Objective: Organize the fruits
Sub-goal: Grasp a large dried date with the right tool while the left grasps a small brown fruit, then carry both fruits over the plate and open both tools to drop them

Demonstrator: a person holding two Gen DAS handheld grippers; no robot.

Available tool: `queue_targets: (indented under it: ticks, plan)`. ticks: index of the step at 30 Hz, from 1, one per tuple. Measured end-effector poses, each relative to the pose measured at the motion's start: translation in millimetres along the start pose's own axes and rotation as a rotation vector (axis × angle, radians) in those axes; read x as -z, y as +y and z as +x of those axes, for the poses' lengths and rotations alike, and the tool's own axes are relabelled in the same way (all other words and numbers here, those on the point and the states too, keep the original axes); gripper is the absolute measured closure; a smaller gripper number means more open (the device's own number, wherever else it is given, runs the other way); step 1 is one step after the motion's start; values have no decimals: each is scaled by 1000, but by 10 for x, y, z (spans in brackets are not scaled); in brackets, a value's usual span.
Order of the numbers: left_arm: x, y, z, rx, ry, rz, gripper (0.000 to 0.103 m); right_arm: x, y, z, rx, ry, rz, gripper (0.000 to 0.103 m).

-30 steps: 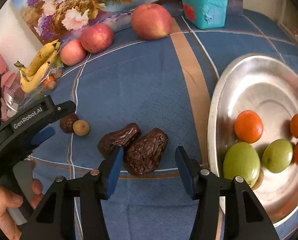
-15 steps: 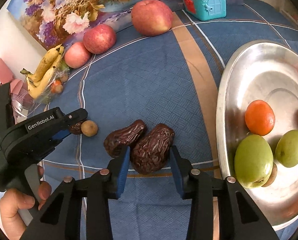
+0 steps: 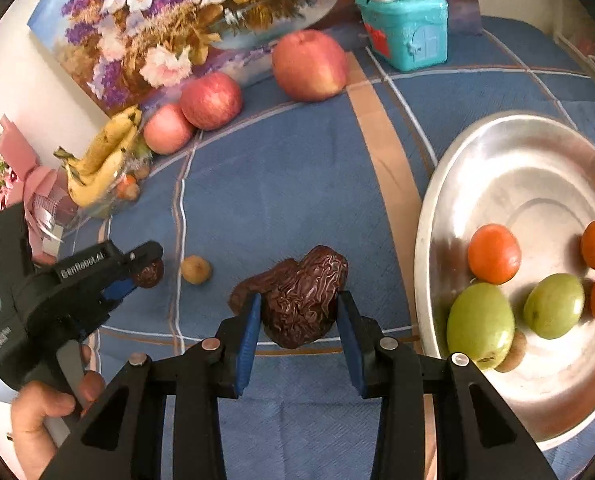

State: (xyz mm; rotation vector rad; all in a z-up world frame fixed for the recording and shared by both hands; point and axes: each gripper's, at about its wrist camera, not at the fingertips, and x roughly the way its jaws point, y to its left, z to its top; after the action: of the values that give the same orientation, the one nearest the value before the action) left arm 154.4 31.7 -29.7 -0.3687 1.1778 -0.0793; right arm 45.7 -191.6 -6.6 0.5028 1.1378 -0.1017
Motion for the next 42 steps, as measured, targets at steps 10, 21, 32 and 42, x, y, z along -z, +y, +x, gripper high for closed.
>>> queue_targets:
  ticks: [10, 21, 32, 42]
  plan:
    - [57, -220, 5, 8, 4, 37, 68, -125, -98, -103, -28, -39, 54, 64]
    - [73, -654, -39, 79, 8, 95, 68, -300, -317, -367, 22, -106, 67, 64]
    - [403, -1517, -152, 104, 3, 336, 68, -419, -926, -696, 55, -179, 194, 63]
    - [929, -2233, -47, 190, 67, 556, 68, -461, -1535, -832, 128, -213, 331, 63]
